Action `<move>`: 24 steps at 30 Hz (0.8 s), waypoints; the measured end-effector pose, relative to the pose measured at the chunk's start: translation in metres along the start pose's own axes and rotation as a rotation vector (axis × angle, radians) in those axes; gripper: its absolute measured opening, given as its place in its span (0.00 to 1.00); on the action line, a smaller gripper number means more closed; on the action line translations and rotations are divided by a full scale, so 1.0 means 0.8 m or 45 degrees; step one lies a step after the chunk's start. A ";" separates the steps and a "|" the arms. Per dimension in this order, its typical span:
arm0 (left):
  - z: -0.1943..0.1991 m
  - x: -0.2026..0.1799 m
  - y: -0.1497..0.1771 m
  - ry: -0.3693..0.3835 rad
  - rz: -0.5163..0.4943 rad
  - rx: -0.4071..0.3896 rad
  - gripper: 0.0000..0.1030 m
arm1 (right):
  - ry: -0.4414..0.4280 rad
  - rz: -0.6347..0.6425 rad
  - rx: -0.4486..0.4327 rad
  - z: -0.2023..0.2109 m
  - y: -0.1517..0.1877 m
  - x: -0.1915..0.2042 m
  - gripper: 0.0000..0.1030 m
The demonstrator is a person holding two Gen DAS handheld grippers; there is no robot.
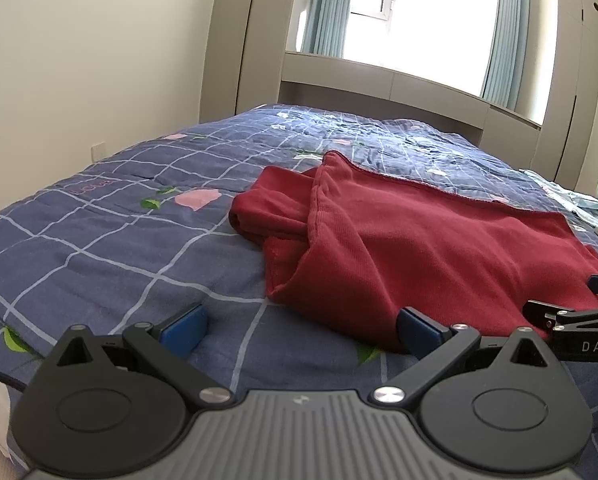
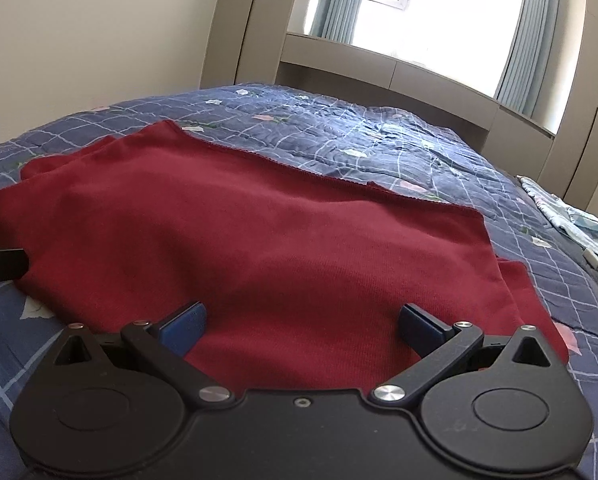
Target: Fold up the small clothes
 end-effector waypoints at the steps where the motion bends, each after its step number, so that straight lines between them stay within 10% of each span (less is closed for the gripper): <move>1: 0.000 0.000 0.000 0.001 0.003 0.001 1.00 | 0.002 0.003 -0.002 0.000 0.000 0.001 0.99; 8: 0.008 0.009 -0.005 0.077 0.127 0.038 1.00 | -0.013 -0.016 -0.008 0.001 0.002 -0.003 0.99; 16: 0.018 0.025 -0.010 0.387 0.506 0.138 0.99 | -0.032 -0.038 -0.014 0.003 0.002 -0.006 1.00; 24: -0.006 0.036 -0.015 0.359 0.697 0.177 0.99 | -0.040 -0.046 -0.017 0.003 0.003 -0.008 1.00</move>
Point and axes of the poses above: each gripper's, at about its wrist camera, not at the fingertips, and z roughly against the way its jaws point, x to its left, y to its underside, the point moved 4 cm from there along -z, roughly the way its jaws point, and after that the axes turned 7 degrees about -y, right-handed, at the moved point
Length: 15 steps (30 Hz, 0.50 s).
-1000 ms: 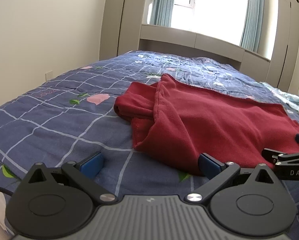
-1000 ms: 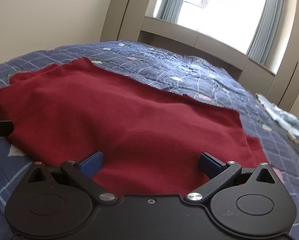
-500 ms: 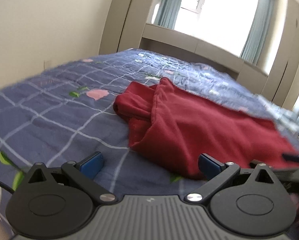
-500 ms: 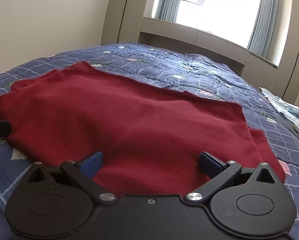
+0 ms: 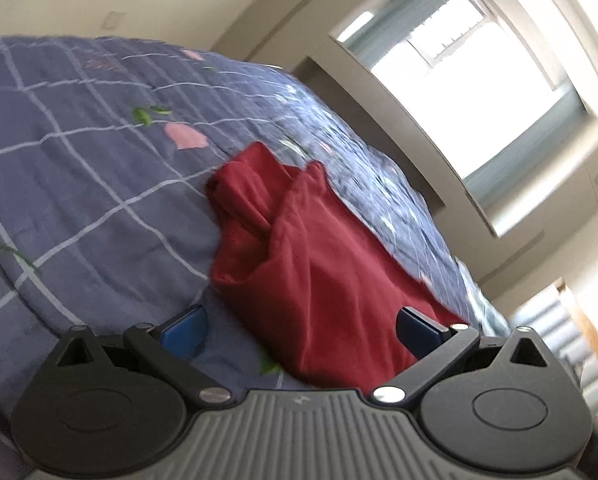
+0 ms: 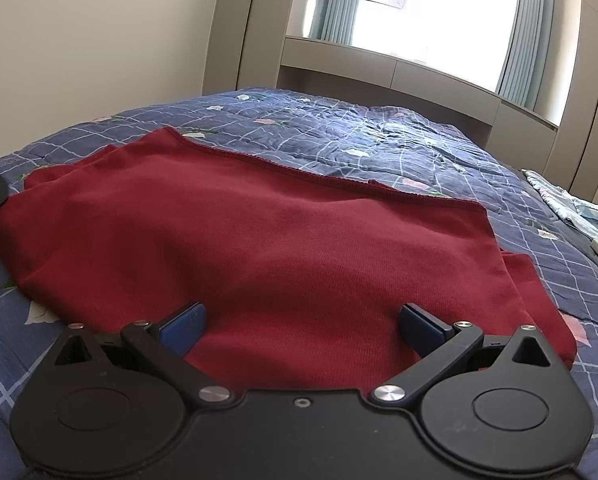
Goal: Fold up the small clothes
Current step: 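Grasp the edge of the folded sweater with the left tool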
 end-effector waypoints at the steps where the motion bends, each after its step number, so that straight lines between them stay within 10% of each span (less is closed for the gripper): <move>1: -0.003 0.000 -0.002 -0.009 0.020 -0.006 0.99 | 0.000 0.000 0.000 0.000 0.000 0.000 1.00; 7: -0.020 -0.008 -0.010 -0.083 0.040 -0.046 0.92 | 0.000 0.000 -0.001 0.000 0.000 0.000 1.00; 12: -0.026 -0.017 -0.009 -0.147 -0.029 -0.053 0.47 | 0.000 0.000 -0.001 0.000 0.000 0.000 1.00; 15: -0.029 -0.013 -0.008 -0.158 -0.015 -0.048 0.46 | 0.001 0.000 -0.002 0.000 0.000 0.000 1.00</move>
Point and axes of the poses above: each gripper's, at about its wrist camera, not at the fingertips, and z roughly against the way its jaws point, x to its left, y to its underside, the point moved 4 cm from there along -z, roughly the way its jaws point, and after that the axes turned 7 degrees about -y, right-handed, at the moved point
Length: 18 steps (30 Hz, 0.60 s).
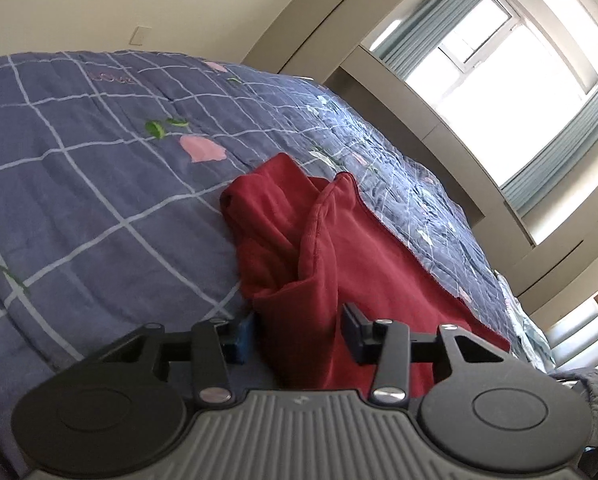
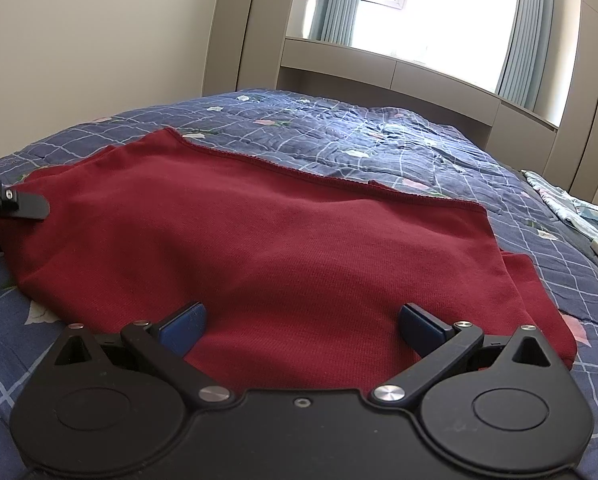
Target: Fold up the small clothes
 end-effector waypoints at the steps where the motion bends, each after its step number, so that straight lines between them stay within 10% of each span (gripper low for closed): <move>1: 0.000 0.002 0.000 0.002 0.016 -0.001 0.46 | 0.000 0.000 0.000 0.000 0.000 0.000 1.00; 7: -0.007 0.007 -0.003 -0.001 0.093 0.005 0.54 | 0.000 0.000 0.000 0.000 0.000 0.000 1.00; 18: -0.010 0.003 -0.008 -0.057 0.131 -0.042 0.09 | -0.029 -0.039 -0.018 0.005 -0.002 -0.006 1.00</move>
Point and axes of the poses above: each gripper's, at about its wrist camera, not at the fingertips, and z roughly against the way its jaws point, x to its left, y to its underside, the point moved 4 cm from there along -z, roughly the way its jaws point, and after that the axes turned 7 degrees about -y, right-handed, at the moved point
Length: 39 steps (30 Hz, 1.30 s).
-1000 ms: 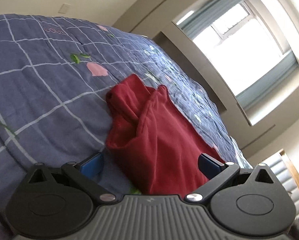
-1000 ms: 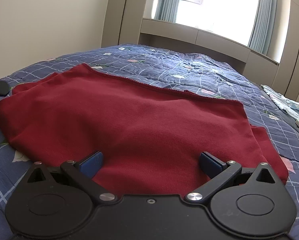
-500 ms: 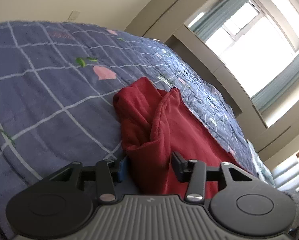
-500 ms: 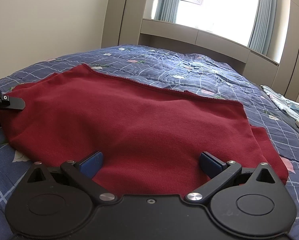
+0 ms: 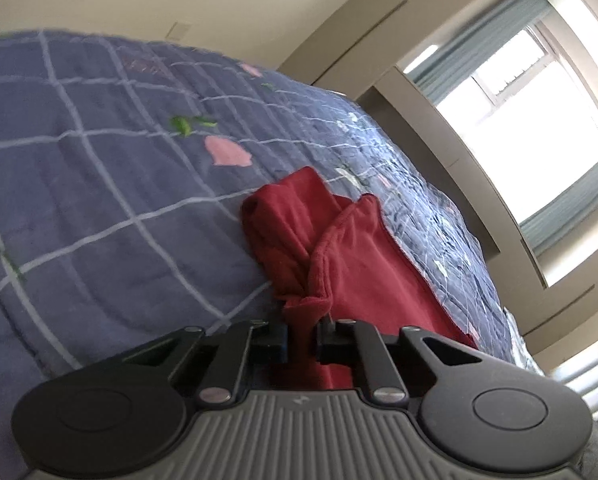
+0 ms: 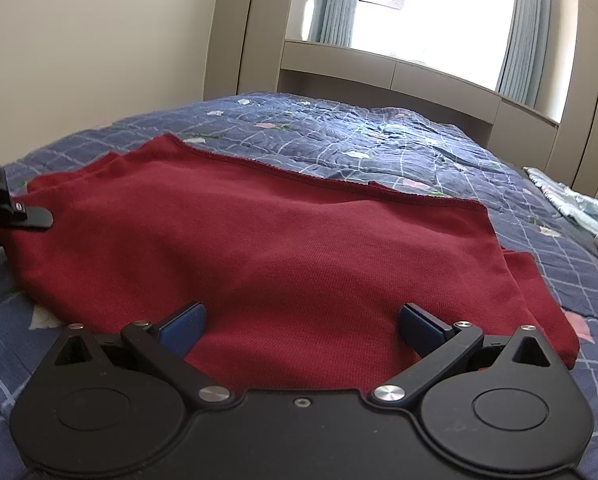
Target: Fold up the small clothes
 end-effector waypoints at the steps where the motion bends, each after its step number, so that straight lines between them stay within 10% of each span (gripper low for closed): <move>1: 0.003 -0.004 -0.002 0.011 -0.023 -0.011 0.09 | -0.012 -0.018 -0.012 0.003 -0.001 -0.002 1.00; 15: 0.043 -0.208 -0.007 0.379 -0.601 -0.122 0.06 | -0.001 -0.276 -0.067 0.072 0.028 -0.122 1.00; 24: 0.065 -0.364 0.141 0.697 -1.175 0.067 0.06 | 0.271 -0.450 -0.115 0.134 0.059 -0.210 1.00; 31: 0.048 -0.360 0.252 0.612 -1.475 0.291 0.08 | 0.432 -0.639 -0.060 0.158 0.110 -0.267 1.00; 34: 0.045 -0.340 0.248 0.610 -1.428 0.320 0.20 | 0.428 -0.690 -0.077 0.160 0.121 -0.277 1.00; 36: 0.049 -0.329 0.243 0.636 -1.387 0.349 0.57 | 0.432 -0.700 -0.085 0.157 0.121 -0.279 1.00; 39: 0.050 -0.325 0.220 0.655 -1.358 0.326 0.71 | 0.449 -0.674 -0.077 0.153 0.121 -0.275 1.00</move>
Point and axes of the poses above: each gripper's, at about its wrist camera, not at the fingertips, and z roughly against the way its jaws point, x to its left, y to its underside, the point moved 4 cm from there along -z, roughly the way its jaws point, and after that the axes turned 7 degrees about -y, right-handed, at the moved point
